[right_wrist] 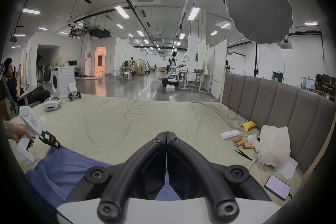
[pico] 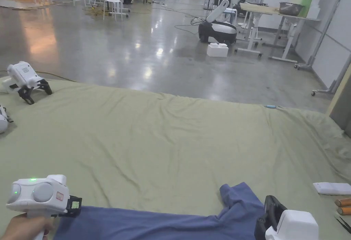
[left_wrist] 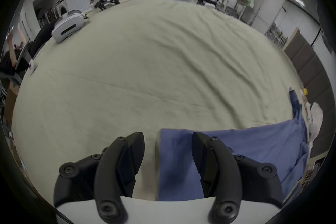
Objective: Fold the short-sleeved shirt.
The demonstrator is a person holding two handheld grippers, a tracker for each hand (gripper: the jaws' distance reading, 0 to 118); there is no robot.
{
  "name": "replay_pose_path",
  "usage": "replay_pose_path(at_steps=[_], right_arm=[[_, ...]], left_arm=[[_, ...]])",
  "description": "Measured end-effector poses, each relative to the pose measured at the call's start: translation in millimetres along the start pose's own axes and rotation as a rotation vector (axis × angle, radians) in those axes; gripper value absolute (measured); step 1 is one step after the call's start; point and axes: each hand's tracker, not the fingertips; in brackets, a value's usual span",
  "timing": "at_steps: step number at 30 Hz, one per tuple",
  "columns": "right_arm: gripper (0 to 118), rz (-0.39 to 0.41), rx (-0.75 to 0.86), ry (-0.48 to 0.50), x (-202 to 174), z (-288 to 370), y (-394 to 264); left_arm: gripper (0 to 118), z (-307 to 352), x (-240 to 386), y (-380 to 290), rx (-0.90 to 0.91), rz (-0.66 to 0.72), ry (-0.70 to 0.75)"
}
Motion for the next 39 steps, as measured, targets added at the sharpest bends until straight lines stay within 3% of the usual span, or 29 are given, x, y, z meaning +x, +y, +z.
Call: replay_pose_path(at_steps=[3,5,7,9,10,13,14,18,24,26,27,28,29,35,39], right_arm=[[0,0.008,-0.040,-0.008,4,-9,-9],[0,-0.001,-0.085,-0.014,10,-20,-15],[0,-0.022,-0.151,-0.022,19,-34,-20],[3,-0.036,-0.227,-0.026,30,-53,-24],[15,-0.029,-0.284,-0.032,38,-69,-25],[74,-0.035,-0.430,-0.006,66,-117,-31],[79,-0.038,-0.494,0.005,74,-133,-33],[79,0.029,-0.654,0.054,103,-218,-38],[75,-0.024,-0.838,0.187,112,-271,-73],[59,-0.018,-0.891,0.181,109,-278,-80],[42,-0.008,-0.881,0.175,105,-279,-84],[15,0.004,-0.878,0.174,102,-278,-86],[3,0.010,-0.875,0.190,99,-276,-87],[0,0.015,-0.810,0.152,93,-258,-80],[0,-0.028,-0.695,0.147,104,-220,-52]], left_arm=[[53,-5,19,-5,-0.027,-0.083,0.052],[40,-7,21,-1,-0.007,-0.131,0.075],[5,-2,31,-4,0.021,-0.177,0.059],[3,-6,32,-5,0.034,-0.222,0.047],[2,-7,36,-7,0.027,-0.257,0.064],[2,0,30,-13,0.066,-0.232,0.042],[2,5,27,-15,0.084,-0.188,0.008],[2,20,25,-25,0.148,-0.176,0.031],[2,39,18,-33,0.225,-0.094,-0.007],[2,45,15,-35,0.244,-0.088,-0.009],[2,47,13,-35,0.249,-0.093,-0.014],[2,47,15,-37,0.254,-0.094,-0.016],[2,48,13,-38,0.260,-0.091,-0.016],[2,52,2,-39,0.286,-0.083,-0.016],[2,67,-7,-40,0.323,-0.058,-0.062]])
